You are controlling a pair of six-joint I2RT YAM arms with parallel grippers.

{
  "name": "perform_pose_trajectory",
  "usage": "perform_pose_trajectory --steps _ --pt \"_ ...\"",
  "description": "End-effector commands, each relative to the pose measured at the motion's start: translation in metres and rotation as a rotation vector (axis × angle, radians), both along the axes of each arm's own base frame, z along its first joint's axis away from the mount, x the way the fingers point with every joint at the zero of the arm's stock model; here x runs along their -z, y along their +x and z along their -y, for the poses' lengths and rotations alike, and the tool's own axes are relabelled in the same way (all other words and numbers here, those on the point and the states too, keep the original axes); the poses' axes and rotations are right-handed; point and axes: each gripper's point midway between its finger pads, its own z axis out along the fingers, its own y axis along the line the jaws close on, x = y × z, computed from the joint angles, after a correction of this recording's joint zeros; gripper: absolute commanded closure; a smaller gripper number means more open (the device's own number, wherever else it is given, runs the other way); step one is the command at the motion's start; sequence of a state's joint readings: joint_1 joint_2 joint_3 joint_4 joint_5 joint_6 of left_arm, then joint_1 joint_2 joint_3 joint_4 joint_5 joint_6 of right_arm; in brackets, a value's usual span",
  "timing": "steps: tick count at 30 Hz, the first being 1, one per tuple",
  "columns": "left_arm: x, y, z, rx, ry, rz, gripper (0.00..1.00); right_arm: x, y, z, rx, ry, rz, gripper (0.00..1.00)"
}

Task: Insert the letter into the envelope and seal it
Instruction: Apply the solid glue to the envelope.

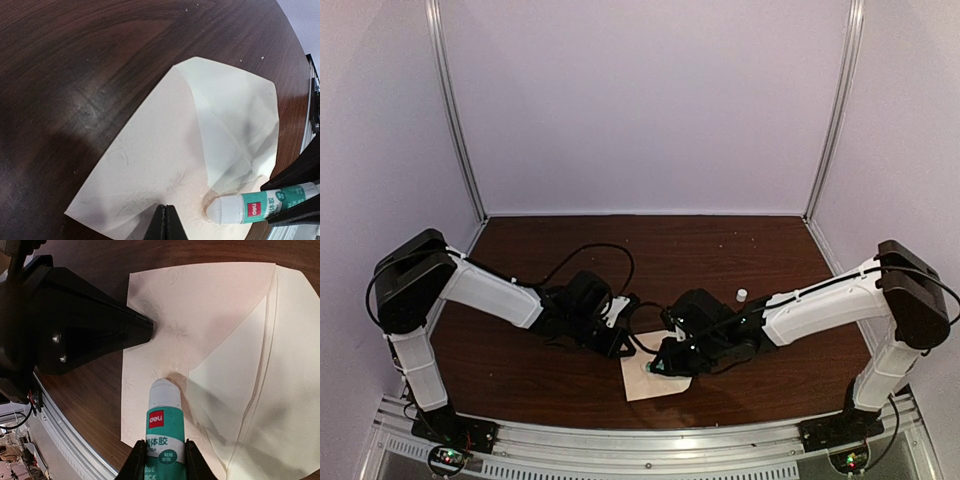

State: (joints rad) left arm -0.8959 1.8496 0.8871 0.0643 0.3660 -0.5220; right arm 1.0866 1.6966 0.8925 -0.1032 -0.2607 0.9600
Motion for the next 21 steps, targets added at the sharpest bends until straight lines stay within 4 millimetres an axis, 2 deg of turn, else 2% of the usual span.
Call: perform_pose_trajectory --steps 1,21 --pt "0.01 -0.005 -0.003 0.014 0.014 -0.01 1.0 0.015 0.014 0.013 0.039 -0.072 0.026 1.0" --pt "0.01 -0.005 0.0 0.018 0.012 -0.015 1.0 0.019 0.034 0.011 0.04 -0.069 0.035 1.0"
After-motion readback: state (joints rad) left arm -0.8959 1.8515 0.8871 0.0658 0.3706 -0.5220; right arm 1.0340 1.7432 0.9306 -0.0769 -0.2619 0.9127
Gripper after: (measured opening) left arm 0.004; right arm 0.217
